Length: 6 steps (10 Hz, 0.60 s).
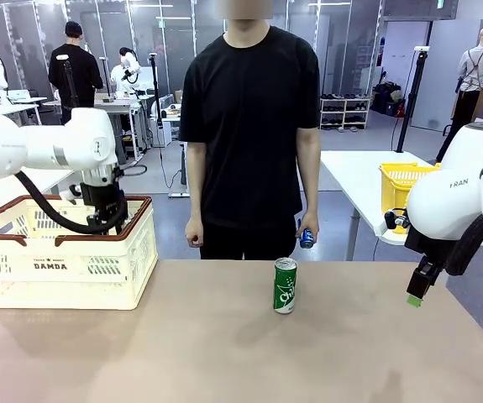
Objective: Place the drinks into the Shopping basket.
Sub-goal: Pick up one drink and place it into the Shopping basket.
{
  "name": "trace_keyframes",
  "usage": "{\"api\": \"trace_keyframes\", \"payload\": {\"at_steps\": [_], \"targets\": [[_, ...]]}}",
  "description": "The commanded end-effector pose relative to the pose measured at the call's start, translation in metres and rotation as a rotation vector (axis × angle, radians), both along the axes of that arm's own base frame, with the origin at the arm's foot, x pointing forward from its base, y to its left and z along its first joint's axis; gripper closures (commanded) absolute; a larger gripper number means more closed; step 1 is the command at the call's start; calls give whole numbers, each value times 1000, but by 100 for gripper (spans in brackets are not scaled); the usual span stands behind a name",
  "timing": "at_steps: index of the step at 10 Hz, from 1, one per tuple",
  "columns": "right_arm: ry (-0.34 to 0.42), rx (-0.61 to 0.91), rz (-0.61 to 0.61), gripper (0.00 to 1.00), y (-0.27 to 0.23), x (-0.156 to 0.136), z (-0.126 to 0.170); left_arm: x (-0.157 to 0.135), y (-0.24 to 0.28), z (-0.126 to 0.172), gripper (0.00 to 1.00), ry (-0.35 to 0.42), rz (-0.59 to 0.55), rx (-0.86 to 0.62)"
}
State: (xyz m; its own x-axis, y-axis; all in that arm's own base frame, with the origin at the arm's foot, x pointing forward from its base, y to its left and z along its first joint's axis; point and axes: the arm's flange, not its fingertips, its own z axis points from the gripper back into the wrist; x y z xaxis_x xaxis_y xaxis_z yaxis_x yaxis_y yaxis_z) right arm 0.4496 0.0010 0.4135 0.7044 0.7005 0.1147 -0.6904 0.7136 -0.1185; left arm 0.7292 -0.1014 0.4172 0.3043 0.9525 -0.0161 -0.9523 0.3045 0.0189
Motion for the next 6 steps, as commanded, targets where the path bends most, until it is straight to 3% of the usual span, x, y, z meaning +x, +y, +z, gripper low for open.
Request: {"api": "trace_keyframes", "payload": {"at_steps": [1, 3, 6], "targets": [[1, -1, -1, 19, 0, 0, 0, -39, 11, 26, 32, -74, -58, 18], [1, -1, -1, 19, 0, 0, 0, -76, 15, 62, 32, -118, -180, 24], [1, -1, -1, 19, 0, 0, 0, -156, 37, 90, 32, -141, -533, 133]]}}
